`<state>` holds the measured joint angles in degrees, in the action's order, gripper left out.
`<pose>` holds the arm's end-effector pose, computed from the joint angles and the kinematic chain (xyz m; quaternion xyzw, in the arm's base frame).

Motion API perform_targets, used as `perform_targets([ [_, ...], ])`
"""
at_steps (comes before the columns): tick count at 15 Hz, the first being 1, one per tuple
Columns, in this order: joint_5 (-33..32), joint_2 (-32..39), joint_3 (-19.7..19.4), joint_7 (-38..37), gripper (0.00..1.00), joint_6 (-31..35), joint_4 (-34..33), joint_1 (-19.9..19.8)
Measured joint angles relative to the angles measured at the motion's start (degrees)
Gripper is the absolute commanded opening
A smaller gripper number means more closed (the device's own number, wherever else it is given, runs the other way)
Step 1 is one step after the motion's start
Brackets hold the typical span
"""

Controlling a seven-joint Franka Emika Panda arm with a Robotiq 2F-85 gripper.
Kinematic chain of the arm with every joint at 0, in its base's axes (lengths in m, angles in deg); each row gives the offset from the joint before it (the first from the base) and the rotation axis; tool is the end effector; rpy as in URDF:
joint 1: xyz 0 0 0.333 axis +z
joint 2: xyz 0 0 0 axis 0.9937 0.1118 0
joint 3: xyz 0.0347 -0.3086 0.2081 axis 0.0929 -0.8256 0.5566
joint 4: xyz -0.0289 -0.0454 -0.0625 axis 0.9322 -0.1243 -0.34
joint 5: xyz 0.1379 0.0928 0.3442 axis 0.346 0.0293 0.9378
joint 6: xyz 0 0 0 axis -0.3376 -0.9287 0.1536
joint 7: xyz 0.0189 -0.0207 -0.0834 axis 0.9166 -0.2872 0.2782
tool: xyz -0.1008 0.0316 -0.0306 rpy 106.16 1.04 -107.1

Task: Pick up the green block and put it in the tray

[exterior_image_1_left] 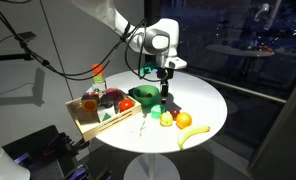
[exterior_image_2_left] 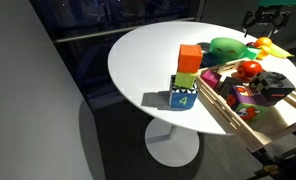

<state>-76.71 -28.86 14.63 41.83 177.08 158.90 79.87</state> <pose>0.6492 -0.1404 0.3460 0.9056 -0.4182 -0.0416 0.0577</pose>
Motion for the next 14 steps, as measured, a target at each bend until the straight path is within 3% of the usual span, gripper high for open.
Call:
perform_targets([
  [14, 0.3, 1.3, -0.3, -5.8, 1.00, 4.3, 3.6, 0.7],
])
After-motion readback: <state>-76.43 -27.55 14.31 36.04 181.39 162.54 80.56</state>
